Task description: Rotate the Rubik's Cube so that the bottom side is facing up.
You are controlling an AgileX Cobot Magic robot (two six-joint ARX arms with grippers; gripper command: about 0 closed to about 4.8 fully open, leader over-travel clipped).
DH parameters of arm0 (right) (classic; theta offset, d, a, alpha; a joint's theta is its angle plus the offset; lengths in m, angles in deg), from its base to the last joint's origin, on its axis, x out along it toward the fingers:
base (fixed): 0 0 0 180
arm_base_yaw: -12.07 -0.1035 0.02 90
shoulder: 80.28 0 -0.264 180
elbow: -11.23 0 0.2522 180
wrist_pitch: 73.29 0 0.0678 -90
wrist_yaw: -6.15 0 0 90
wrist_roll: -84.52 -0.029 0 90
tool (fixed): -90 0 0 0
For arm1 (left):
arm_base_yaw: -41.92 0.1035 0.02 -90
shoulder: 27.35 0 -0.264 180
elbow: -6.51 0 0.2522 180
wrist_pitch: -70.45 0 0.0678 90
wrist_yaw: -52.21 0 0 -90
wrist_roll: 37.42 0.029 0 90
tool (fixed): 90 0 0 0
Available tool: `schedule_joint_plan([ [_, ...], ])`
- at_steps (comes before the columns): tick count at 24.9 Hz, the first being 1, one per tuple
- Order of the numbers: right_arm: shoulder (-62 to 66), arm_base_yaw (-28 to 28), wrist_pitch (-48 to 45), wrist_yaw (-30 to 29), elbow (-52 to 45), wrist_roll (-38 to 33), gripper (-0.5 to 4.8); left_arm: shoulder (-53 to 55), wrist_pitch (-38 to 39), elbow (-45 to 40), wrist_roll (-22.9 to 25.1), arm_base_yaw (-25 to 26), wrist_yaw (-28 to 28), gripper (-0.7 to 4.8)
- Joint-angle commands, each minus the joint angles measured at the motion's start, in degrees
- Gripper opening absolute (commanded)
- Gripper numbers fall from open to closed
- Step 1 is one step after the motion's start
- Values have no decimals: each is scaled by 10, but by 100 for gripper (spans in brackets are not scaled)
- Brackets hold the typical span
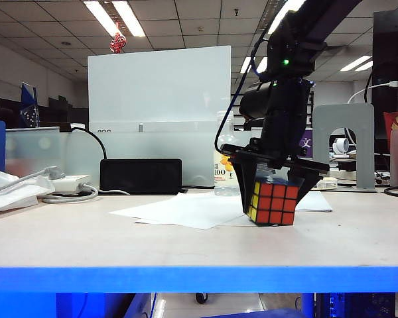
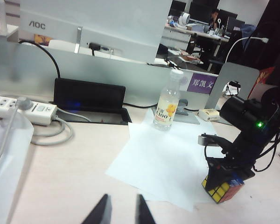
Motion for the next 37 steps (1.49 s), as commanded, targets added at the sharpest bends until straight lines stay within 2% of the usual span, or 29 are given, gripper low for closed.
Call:
schedule_joint_plan([
  [1,8,0,-24,6,0,16,421,0,-1,2,-2,0,-3,79],
  [4,8,0,-61,6,13,27,440,0,-2,2,-1,0,-2,79],
  [7,7,0,-101,6,38,37,445,0,-4,2,9,1,35,79],
  [9,2,0,-133,12,67,36,445,0,-25,1,17,1,102,79],
  [10,-1,0,-150,19,101,28,445,0,-60,0,20,1,183,79],
  [12,-4,0,-157,20,145,28,443,0,-101,0,33,1,246,80],
  [13,-5,0,-155,19,177,28,439,0,-127,0,47,1,257,80],
  [14,-9,0,-154,18,209,30,427,0,-150,0,66,1,257,80],
  [16,-26,0,-148,17,292,38,328,0,-173,-1,104,1,257,79],
  [17,-45,0,-142,17,335,39,271,0,-159,-3,126,1,265,51],
  [18,-61,0,-136,17,359,39,256,0,-155,-12,146,1,303,16],
  [20,-94,0,-127,23,392,40,232,0,-179,-42,155,2,416,-6],
  [21,-114,0,-125,30,404,48,212,-1,-207,-64,155,6,446,-6],
  [22,-150,0,-124,38,414,66,176,-10,-234,-96,154,17,403,-6],
  [23,-174,0,-124,50,414,80,161,-16,-239,-112,143,25,355,-6],
  [24,-208,0,-122,65,414,99,138,-24,-242,-132,125,36,288,-6],
  [25,-228,0,-119,75,413,111,133,-27,-241,-143,122,43,274,-6],
  [27,-276,14,-101,83,413,134,79,-34,-220,-165,102,54,310,-6],
  [28,-303,20,-80,83,413,149,23,-39,-207,-179,86,64,314,-6],
  [29,-317,21,-67,82,413,158,-5,-42,-201,-186,75,66,305,-6],
  [33,-375,22,-16,83,413,179,-8,-62,-182,-234,24,67,243,-6],
  [37,-437,23,29,96,412,187,-9,-66,-183,-286,24,69,261,-6],
])
